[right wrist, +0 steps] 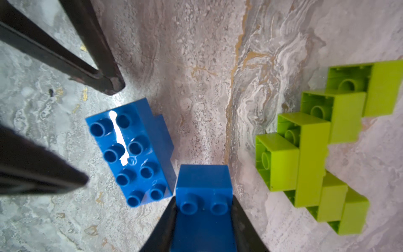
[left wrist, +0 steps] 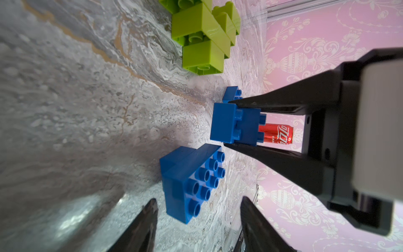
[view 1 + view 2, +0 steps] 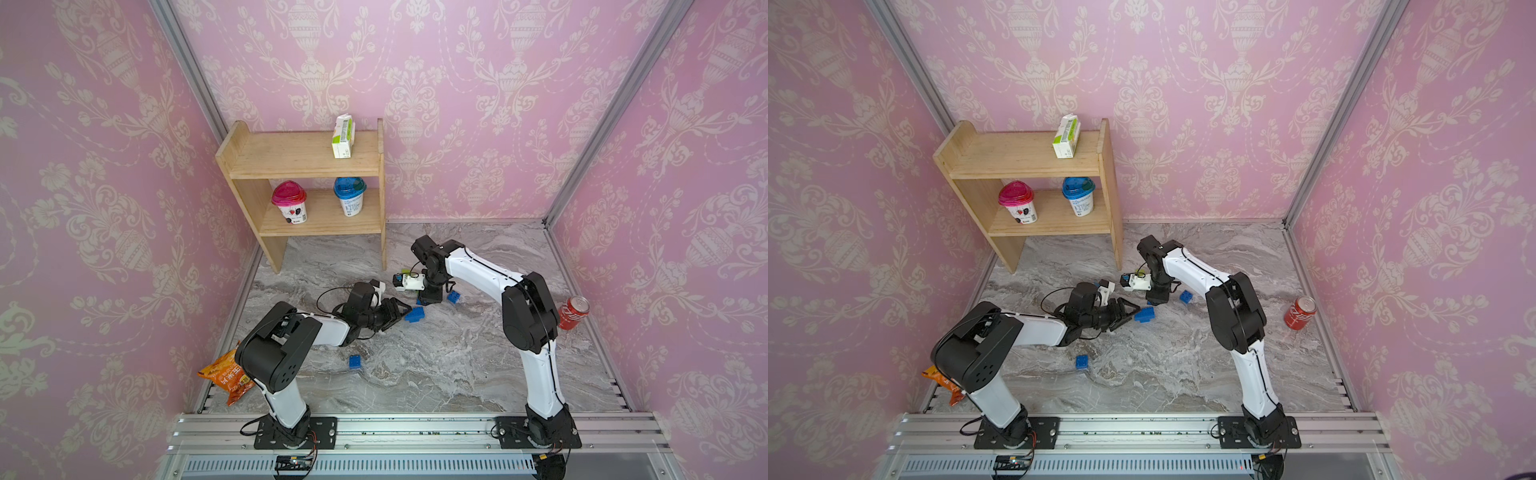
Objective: Assemble the letter v with lego
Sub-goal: Adjust the lego brick at the center of the board.
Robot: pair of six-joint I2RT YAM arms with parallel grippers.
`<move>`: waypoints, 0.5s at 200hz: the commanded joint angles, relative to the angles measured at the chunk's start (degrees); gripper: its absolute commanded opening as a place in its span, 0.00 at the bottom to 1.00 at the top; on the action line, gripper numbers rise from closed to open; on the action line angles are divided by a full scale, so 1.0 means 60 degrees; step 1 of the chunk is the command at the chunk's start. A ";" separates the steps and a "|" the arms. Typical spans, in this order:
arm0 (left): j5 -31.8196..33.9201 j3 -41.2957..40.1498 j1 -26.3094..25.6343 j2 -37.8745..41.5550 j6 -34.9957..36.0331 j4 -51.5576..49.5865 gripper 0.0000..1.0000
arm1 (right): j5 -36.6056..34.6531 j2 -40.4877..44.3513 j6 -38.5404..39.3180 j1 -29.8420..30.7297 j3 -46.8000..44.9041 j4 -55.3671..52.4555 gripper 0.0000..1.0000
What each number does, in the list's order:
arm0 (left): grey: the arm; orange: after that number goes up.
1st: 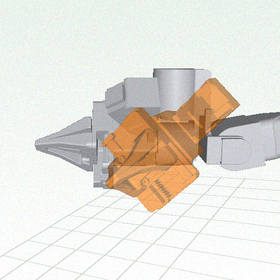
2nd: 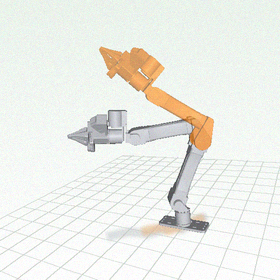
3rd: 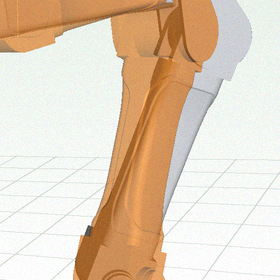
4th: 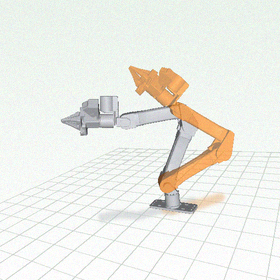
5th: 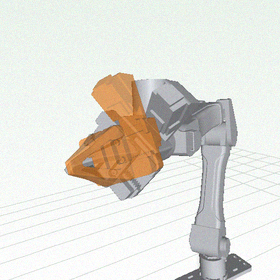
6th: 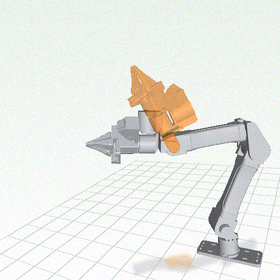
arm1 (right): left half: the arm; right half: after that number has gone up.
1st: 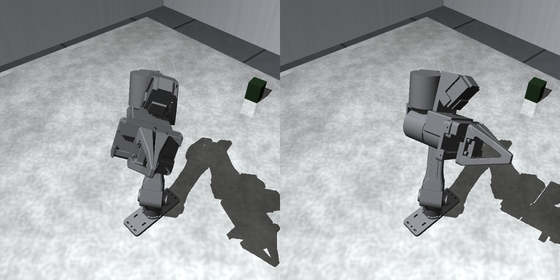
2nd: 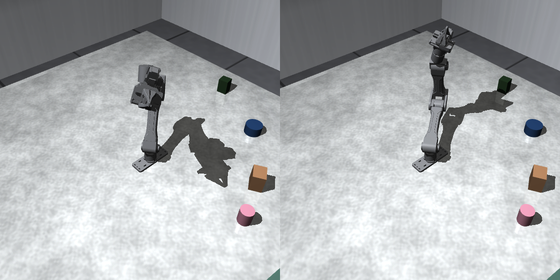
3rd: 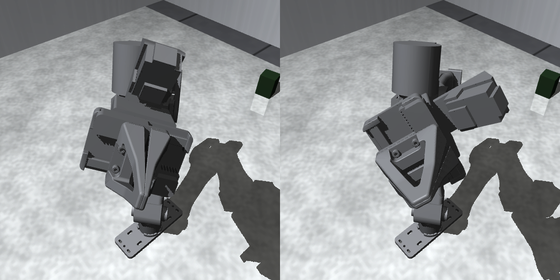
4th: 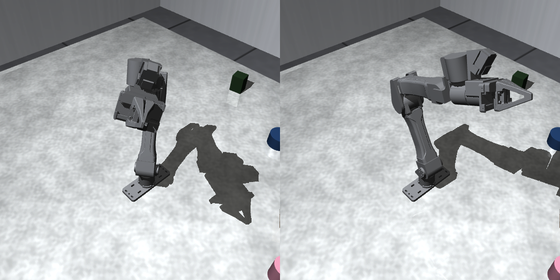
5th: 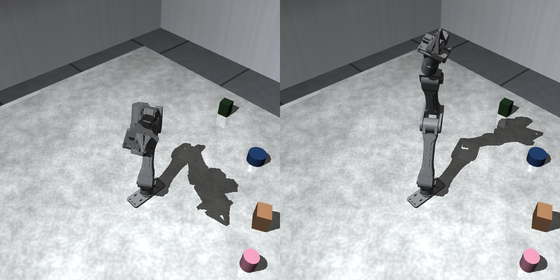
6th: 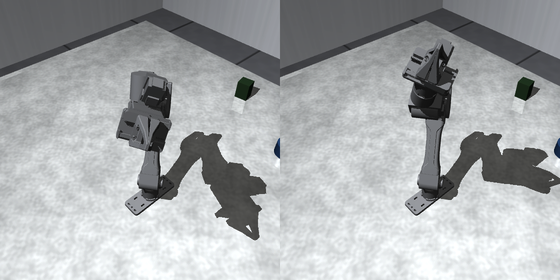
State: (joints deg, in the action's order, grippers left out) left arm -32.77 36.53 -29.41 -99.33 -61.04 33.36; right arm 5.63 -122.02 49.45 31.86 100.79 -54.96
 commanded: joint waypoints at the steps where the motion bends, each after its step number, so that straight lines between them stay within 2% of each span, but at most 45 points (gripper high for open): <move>1: -0.0280 -0.0120 -0.0094 -0.0254 -0.0201 0.0436 0.61 | 0.0239 0.0404 -0.0009 -0.0051 -0.0312 -0.0453 0.00; 29: -0.0294 -0.0112 -0.0093 -0.0410 -0.0256 0.0570 0.59 | 0.0627 0.0662 -0.0040 -0.0076 -0.0549 -0.0489 0.00; 100: -0.0291 0.0022 -0.0094 -0.0660 -0.0264 0.0733 0.52 | 0.0314 0.1070 -0.0468 -0.0339 -0.0700 -0.0283 0.00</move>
State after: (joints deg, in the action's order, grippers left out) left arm -32.97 36.42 -29.78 -102.17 -62.50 36.58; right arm 7.51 -119.39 48.36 30.61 98.00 -56.27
